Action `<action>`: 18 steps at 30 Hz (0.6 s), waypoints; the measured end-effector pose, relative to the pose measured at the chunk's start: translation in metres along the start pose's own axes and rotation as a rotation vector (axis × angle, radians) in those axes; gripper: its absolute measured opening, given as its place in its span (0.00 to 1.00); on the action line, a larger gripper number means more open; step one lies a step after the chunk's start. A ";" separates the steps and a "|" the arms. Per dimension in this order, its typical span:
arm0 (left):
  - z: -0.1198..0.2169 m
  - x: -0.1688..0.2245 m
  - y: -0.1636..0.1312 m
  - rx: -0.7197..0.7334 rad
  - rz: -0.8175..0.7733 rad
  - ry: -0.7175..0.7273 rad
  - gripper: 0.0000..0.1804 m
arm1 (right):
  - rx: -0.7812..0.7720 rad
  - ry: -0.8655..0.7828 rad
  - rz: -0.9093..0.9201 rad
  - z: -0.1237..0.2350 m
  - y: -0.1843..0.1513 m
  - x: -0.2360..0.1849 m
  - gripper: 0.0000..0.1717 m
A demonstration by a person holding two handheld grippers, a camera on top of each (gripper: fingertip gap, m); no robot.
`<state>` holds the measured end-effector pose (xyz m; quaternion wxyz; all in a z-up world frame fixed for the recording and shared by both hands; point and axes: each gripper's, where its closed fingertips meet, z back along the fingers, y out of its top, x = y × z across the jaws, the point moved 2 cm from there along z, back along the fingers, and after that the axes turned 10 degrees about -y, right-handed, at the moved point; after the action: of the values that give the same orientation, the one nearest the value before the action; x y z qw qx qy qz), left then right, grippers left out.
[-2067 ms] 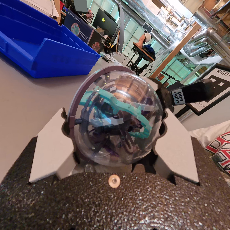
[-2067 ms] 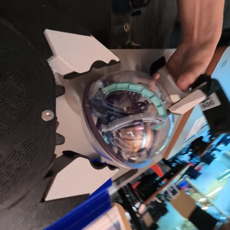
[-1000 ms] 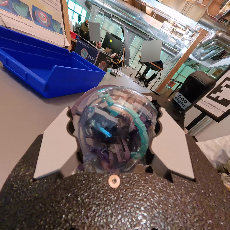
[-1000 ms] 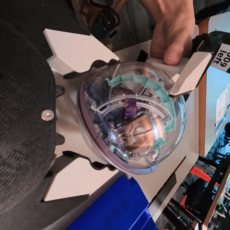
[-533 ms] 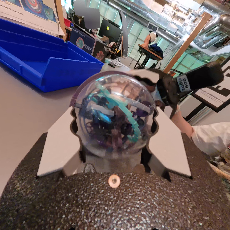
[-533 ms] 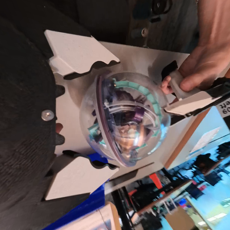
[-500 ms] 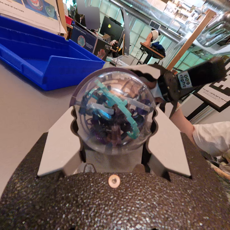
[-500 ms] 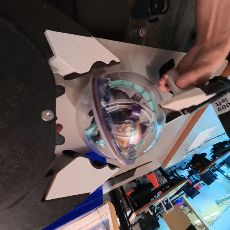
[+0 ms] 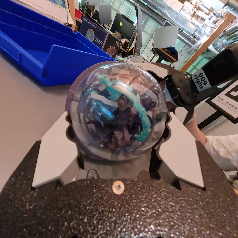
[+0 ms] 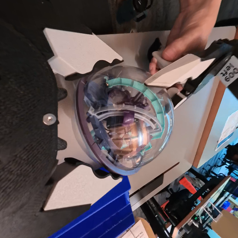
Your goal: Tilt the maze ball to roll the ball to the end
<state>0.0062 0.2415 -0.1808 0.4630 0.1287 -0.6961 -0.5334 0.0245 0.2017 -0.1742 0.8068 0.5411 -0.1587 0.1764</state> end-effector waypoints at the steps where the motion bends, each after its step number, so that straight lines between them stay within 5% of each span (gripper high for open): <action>1: -0.002 0.001 -0.001 -0.010 -0.001 0.003 0.79 | 0.030 0.001 -0.006 0.001 0.005 -0.005 0.92; 6: -0.006 0.006 -0.005 -0.065 -0.032 0.011 0.87 | 0.124 0.033 -0.104 0.015 0.023 -0.021 0.92; 14: -0.013 0.013 -0.005 -0.054 -0.028 -0.035 0.87 | -0.039 0.103 0.170 0.036 -0.008 -0.018 0.90; 18: -0.017 0.015 -0.007 -0.074 -0.034 -0.035 0.87 | 0.000 0.200 0.149 0.043 0.003 0.004 0.86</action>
<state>0.0092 0.2183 -0.1788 0.4461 0.1141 -0.6817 -0.5685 0.0237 0.1636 -0.1543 0.8033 0.5073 -0.1172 0.2891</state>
